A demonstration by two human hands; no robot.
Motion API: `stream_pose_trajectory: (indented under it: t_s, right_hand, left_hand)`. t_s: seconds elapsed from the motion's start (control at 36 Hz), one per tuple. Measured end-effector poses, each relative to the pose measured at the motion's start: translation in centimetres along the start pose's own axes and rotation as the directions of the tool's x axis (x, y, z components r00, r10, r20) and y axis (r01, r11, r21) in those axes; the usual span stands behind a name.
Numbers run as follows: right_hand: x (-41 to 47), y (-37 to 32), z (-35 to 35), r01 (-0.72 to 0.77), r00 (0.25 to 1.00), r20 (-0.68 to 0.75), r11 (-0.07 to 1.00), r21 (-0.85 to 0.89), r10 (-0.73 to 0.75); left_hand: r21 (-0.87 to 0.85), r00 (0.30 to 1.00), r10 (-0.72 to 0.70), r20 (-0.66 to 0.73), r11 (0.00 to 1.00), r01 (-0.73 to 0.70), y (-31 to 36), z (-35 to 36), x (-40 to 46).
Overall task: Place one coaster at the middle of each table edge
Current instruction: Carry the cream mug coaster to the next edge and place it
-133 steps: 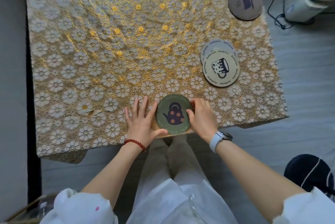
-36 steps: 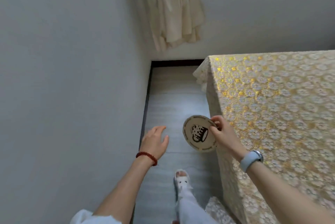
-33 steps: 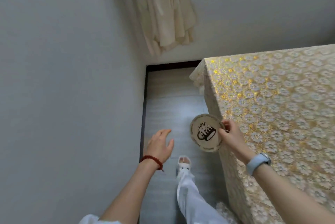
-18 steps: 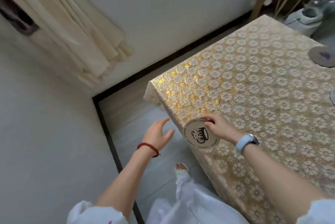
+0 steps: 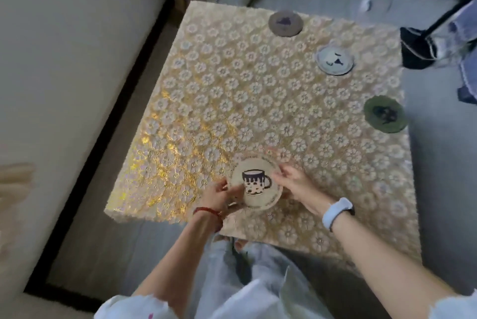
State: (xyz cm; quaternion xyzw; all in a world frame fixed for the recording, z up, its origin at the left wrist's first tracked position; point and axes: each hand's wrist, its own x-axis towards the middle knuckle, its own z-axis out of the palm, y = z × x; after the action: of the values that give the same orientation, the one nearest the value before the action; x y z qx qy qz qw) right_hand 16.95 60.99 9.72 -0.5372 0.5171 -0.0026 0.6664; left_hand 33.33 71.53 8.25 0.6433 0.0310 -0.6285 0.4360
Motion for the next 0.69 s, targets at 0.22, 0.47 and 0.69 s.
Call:
stream_pose_trajectory:
  t_s: [0.22,0.47,0.69]
  right_hand:
    - [0.5,4.5,2.6,-0.113,0.953,-0.301,0.958,-0.264,0.03]
    - [0.9,7.2,4.7,-0.205,0.866,-0.497,0.876,-0.437,-0.045]
    - [-0.3,8.8,6.5,-0.217,0.844,-0.536,0.892,-0.395,-0.032]
  left_hand:
    - [0.852,0.966,0.224,0.133,0.472,-0.227,-1.0,-1.0,2.9]
    - [0.933,0.902,0.261,0.344,-0.2,-0.298,-4.6,-4.4,4.5]
    - [0.891,0.849,0.306,0.431,-0.292,-0.347,-6.2,-5.9,5.1]
